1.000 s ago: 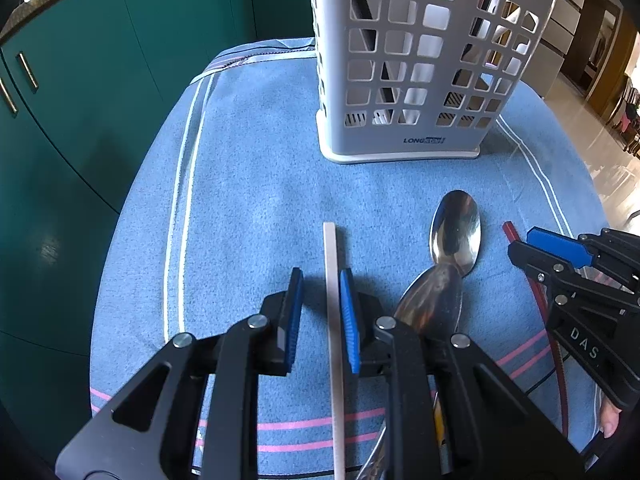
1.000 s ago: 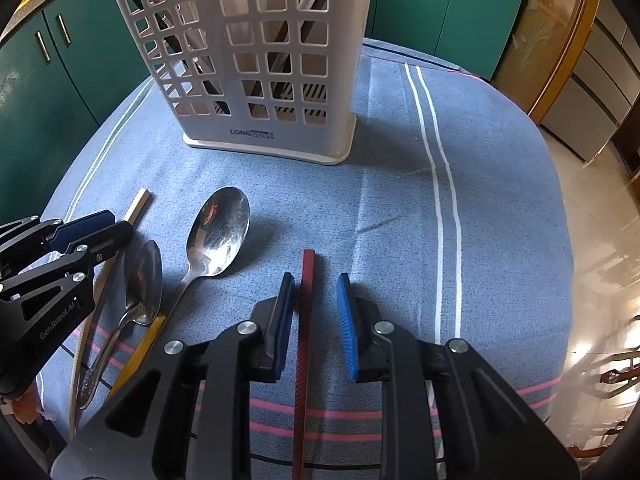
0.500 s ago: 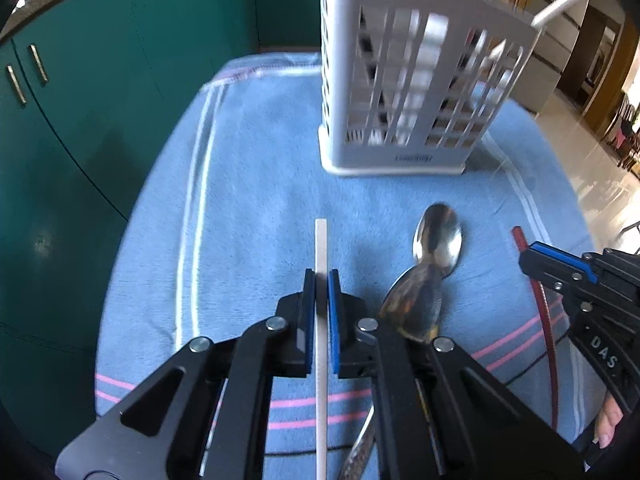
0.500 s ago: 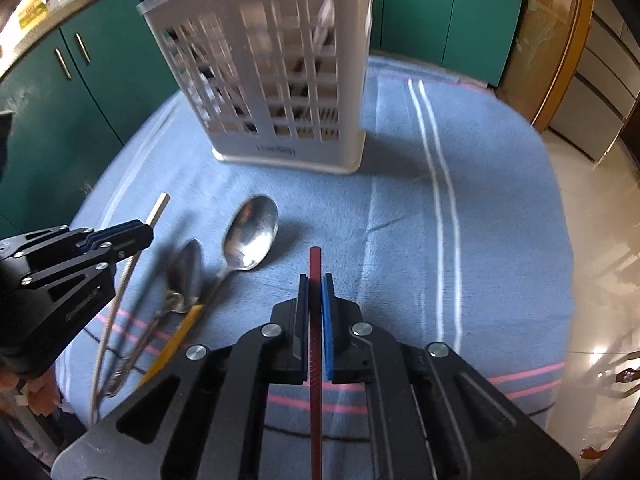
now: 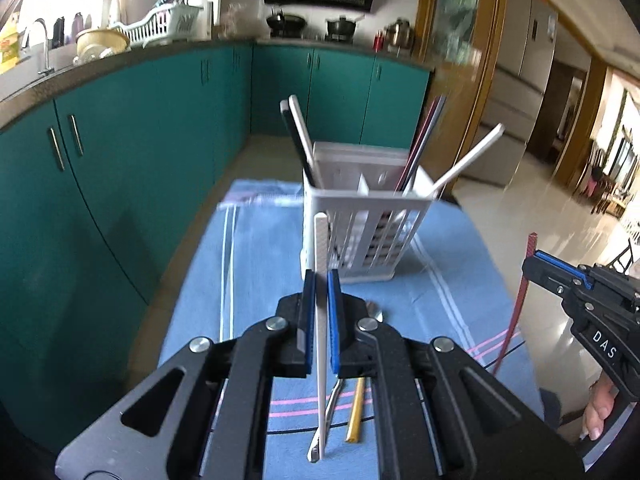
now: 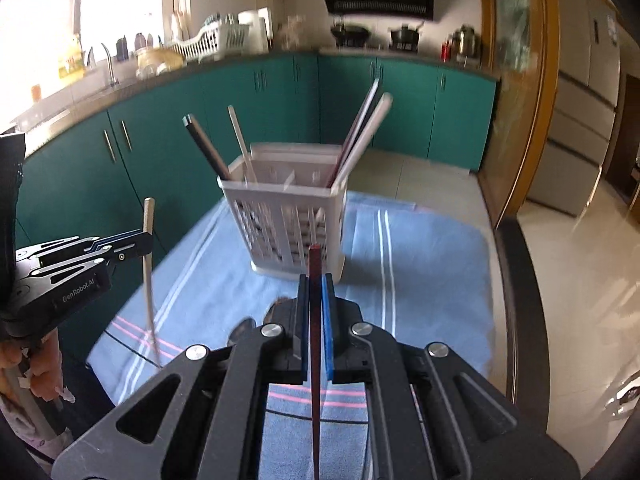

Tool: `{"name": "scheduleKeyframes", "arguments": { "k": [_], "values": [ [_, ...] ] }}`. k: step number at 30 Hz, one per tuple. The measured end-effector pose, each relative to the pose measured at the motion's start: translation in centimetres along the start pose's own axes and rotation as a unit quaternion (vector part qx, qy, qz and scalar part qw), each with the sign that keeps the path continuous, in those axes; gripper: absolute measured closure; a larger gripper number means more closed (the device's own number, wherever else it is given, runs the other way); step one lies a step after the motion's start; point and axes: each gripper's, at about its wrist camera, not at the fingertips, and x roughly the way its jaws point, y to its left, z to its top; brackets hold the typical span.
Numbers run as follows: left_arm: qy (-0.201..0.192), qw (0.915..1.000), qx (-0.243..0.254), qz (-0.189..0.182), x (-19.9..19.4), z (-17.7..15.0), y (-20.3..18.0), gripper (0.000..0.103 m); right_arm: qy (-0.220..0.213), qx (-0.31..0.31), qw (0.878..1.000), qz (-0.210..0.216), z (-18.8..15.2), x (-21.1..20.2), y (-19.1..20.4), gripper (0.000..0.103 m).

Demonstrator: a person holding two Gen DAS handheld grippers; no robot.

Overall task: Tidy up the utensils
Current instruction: 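Lift both held chopsticks and lower them into the white basket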

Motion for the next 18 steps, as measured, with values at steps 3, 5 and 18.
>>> {"name": "scheduleKeyframes", "arguments": {
  "k": [3, 5, 18],
  "values": [
    [-0.024, 0.9997, -0.002, -0.001, -1.5, 0.9, -0.1, 0.097, -0.027, -0.005, 1.000, 0.001, 1.1, -1.7, 0.0, 0.096],
    [-0.049, 0.9988, -0.001, -0.001, -3.1, 2.1, -0.2, 0.097, -0.046, -0.008, 0.999, -0.001, 2.1, -2.7, -0.2, 0.096],
    [-0.168, 0.9848, -0.041, -0.011, -8.5, 11.5, -0.3, 0.097, -0.148, -0.002, 0.989, 0.004, 11.2, -5.3, 0.2, 0.096]
  ]
}}
